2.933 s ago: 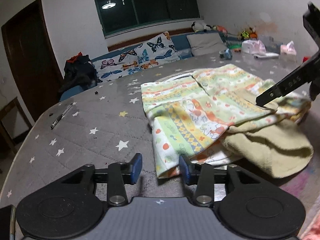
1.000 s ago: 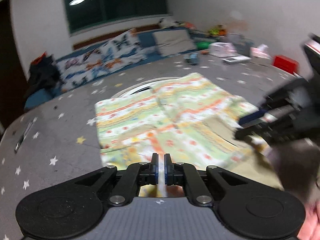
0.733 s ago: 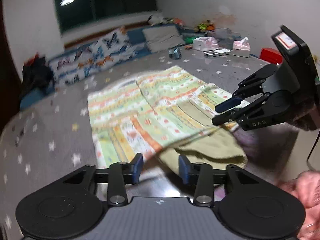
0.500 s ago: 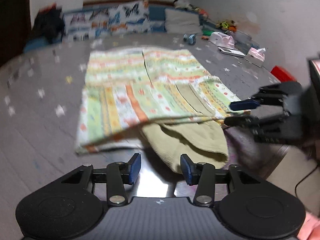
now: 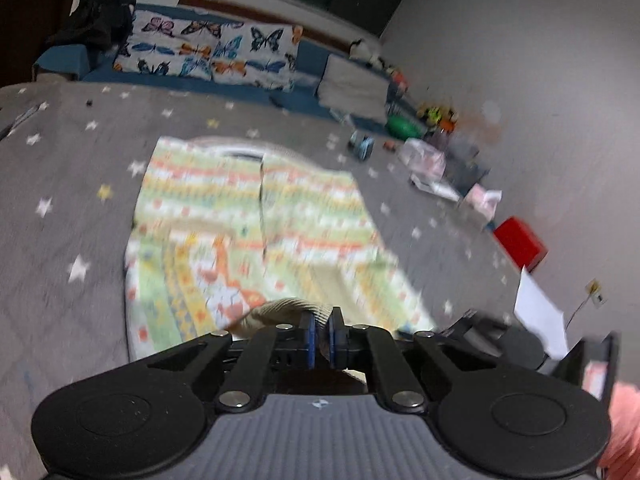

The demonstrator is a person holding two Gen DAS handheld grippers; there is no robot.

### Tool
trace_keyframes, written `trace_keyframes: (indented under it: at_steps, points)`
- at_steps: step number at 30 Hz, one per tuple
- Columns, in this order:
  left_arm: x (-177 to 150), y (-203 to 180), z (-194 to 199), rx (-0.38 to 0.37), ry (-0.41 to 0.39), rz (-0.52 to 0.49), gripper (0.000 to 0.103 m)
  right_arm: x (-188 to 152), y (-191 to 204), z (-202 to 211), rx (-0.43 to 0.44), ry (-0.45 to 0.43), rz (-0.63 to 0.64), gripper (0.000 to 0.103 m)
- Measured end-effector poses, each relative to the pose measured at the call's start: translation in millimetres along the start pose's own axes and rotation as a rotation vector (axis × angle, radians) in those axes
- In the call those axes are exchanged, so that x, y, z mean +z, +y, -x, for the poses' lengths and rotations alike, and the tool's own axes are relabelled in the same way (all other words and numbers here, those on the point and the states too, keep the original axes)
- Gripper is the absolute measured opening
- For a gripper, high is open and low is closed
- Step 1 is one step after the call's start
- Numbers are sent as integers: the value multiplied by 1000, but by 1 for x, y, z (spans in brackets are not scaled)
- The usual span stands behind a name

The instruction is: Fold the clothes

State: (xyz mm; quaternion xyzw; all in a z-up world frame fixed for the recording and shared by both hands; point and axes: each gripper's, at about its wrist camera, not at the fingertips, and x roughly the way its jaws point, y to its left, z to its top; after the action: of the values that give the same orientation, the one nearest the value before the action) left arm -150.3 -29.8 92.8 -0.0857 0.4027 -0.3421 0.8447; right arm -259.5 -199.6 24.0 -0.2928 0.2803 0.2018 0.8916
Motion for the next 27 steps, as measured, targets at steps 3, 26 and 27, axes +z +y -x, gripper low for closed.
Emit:
trace_keyframes:
  at_steps: [3, 26, 27]
  points:
    - [12, -3, -2, -17, -11, -14, 7, 12, -2, -14, -37, -48, -9, 55]
    - [-71, 0, 13, 315, -165, -495, 51, 35, -78, -25, 124, -43, -389, 14]
    - [-72, -2, 8, 337, -168, -529, 51, 35, -80, -25, 123, -44, -394, 14]
